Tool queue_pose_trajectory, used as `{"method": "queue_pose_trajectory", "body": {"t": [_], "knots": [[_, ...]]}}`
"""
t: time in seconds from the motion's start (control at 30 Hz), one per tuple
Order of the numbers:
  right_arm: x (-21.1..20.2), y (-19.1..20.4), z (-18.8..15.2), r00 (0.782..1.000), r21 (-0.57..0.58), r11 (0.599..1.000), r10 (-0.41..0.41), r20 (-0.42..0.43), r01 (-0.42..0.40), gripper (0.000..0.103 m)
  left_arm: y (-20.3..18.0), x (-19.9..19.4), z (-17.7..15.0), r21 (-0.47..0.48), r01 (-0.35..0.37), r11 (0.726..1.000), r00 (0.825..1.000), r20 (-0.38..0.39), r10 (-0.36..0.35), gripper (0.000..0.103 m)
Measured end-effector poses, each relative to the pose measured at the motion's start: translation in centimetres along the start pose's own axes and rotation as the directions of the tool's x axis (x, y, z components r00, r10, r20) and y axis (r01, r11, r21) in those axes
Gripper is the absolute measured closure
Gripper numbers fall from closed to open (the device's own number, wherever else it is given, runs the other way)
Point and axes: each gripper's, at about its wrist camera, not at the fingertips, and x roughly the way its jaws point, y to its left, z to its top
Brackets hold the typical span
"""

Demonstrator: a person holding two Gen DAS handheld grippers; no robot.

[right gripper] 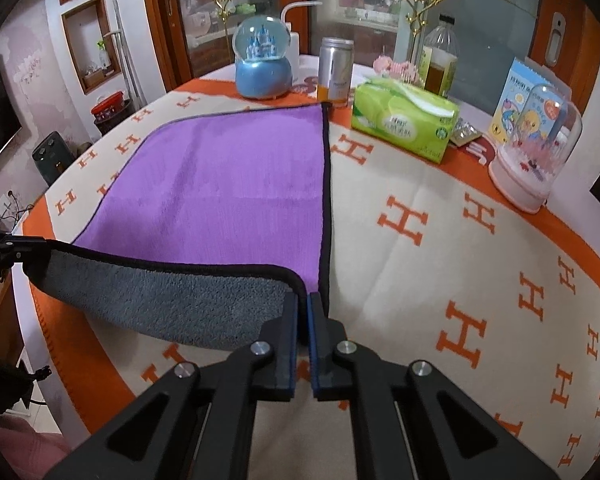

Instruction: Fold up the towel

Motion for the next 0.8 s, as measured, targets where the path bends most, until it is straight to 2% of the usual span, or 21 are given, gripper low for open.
{"method": "queue_pose_trajectory", "body": {"t": [0.17,0.37,0.5,0.8], "knots": [[-0.8,0.3,1.5,0.999,-0.001,1.000,-0.003,0.050,0.004,0.099,0.7,-1.2,1.2,-0.019,0.015,1.000,0.999,0.043,-0.015,0.097],[-1.2,0.8,4.4,0.993,-0.005,1.000,-0.011,0.121,0.012,0.099,1.8,-2.7,3.3,-0.010,0.001,1.000,0.995,0.098,0.000,0.097],[-0.9,1.1,6.2,0.987,-0.002,1.000,-0.027,0.156,0.027,0.099,2.5,-3.5,5.3,0.007,-0.007,1.000,0.990,0.144,0.006,0.097],[1.2,1.5,9.9,0.980,0.029,0.998,-0.054,0.191,0.050,0.099,4.5,-3.5,11.0,0.024,-0.021,0.999,0.981,0.194,0.016,0.097]]}}
